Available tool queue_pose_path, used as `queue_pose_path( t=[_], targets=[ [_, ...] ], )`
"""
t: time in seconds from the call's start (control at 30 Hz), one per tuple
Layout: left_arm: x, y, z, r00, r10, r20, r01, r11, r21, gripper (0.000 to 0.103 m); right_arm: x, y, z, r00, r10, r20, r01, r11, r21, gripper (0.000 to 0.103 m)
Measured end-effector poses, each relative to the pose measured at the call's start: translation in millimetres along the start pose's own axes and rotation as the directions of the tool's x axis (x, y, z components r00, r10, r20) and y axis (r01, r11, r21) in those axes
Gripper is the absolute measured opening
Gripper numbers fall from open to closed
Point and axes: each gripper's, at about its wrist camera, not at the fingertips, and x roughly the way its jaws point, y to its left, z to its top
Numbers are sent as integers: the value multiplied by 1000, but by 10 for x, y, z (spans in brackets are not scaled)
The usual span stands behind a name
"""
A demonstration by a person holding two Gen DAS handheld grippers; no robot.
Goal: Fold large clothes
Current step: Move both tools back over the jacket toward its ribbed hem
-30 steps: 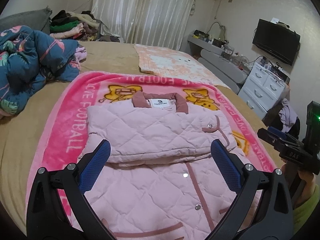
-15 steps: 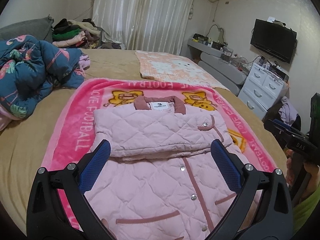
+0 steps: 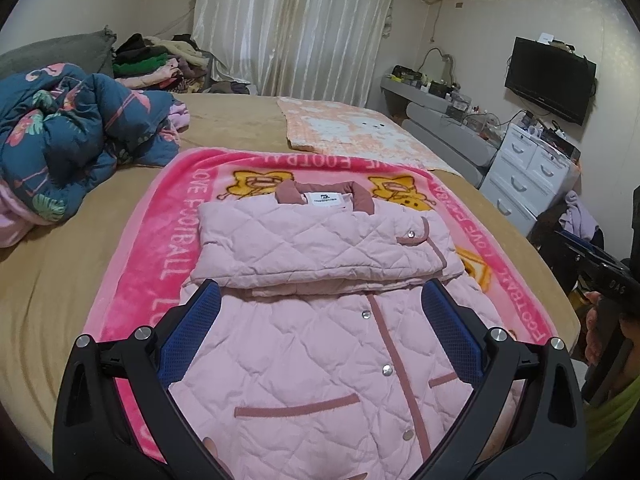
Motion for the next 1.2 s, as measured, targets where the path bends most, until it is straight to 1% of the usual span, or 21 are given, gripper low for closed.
queue_pose_path(
  t=[0.4,0.7,0.97,1.2],
  targets=[
    [-104,-16,-225,1000,16,-17,-16,1000,5,94,-198,-56,-213,1000,-2,-7,2,1000,5,99],
    [-142,-10,-434,999,27,-29,-27,1000,0,94,-274,-94,-417,1000,-3,-20,3,1000,-2,99],
    [-123,-41,-643,997,57,-54,-57,998,9,94,-285,-153,-682,999,1,-53,-1,1000,0,99],
    [-46,30,-905,990,101,-102,-101,995,6,94,-231,-297,-999,994,-16,-112,15,1000,-3,99]
  ],
)
